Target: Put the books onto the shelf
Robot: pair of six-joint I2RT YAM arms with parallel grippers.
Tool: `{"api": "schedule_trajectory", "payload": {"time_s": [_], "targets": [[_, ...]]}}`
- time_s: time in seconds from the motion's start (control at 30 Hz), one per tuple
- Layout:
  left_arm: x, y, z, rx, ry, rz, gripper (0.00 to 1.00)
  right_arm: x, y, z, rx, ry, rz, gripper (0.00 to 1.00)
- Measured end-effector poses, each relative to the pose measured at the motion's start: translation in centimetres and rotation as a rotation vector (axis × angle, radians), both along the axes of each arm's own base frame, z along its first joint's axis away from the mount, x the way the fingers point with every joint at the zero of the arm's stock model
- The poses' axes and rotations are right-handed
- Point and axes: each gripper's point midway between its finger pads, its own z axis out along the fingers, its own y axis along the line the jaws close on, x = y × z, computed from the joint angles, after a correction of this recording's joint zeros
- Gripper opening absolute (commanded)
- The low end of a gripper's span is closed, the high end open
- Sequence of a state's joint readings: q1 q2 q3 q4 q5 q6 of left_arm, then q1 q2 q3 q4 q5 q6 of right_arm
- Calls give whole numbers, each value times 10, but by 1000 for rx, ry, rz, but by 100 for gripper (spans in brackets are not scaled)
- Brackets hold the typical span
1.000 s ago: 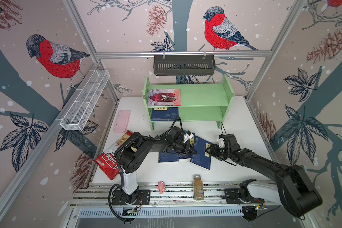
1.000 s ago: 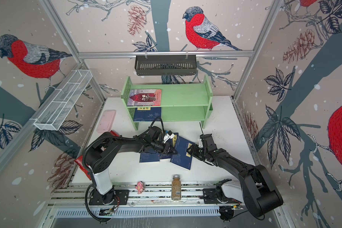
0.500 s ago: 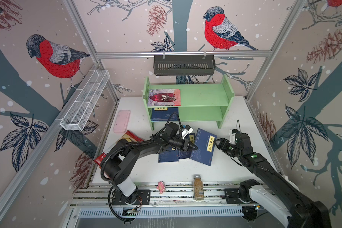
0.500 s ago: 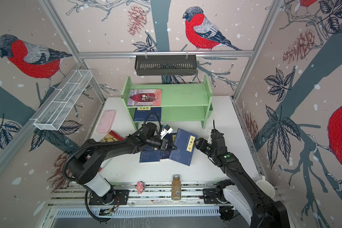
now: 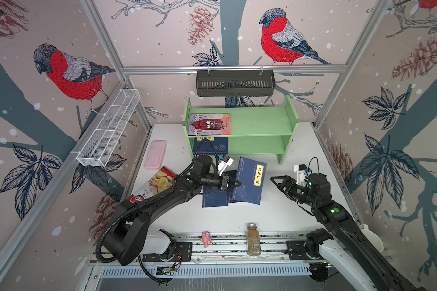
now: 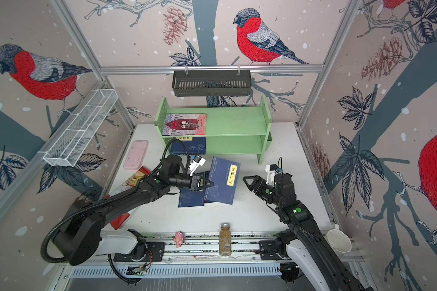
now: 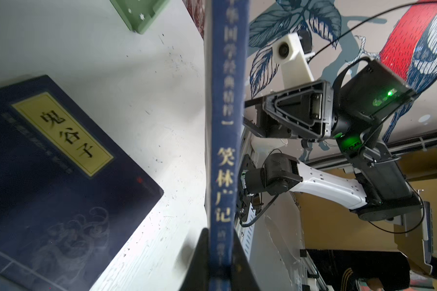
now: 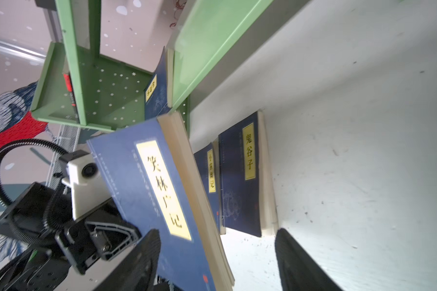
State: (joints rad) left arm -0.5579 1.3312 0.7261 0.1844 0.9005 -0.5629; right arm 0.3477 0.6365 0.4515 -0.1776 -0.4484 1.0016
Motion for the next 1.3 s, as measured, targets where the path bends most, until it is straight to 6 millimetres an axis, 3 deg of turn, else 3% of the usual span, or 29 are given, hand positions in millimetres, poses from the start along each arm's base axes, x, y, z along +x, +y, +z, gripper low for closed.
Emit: {"api": "schedule_trajectory", "payload": {"time_s": [0.37,0.6,0.87,1.03,1.3], "targets": [[16,45,38,-92,22,137,0,-14,72,54,79,-71,205,72],[19,83,37,-140,109,278,0,-18,96,65,95,-106,234,73],[30,110,44,-202,153,409,0,-34,122,59,148,-87,281,73],[37,122,39,-218,216,483,0,-48,145,34,164,-37,310,74],[38,128,31,-243,271,536,0,-42,175,15,226,-10,297,74]]}}
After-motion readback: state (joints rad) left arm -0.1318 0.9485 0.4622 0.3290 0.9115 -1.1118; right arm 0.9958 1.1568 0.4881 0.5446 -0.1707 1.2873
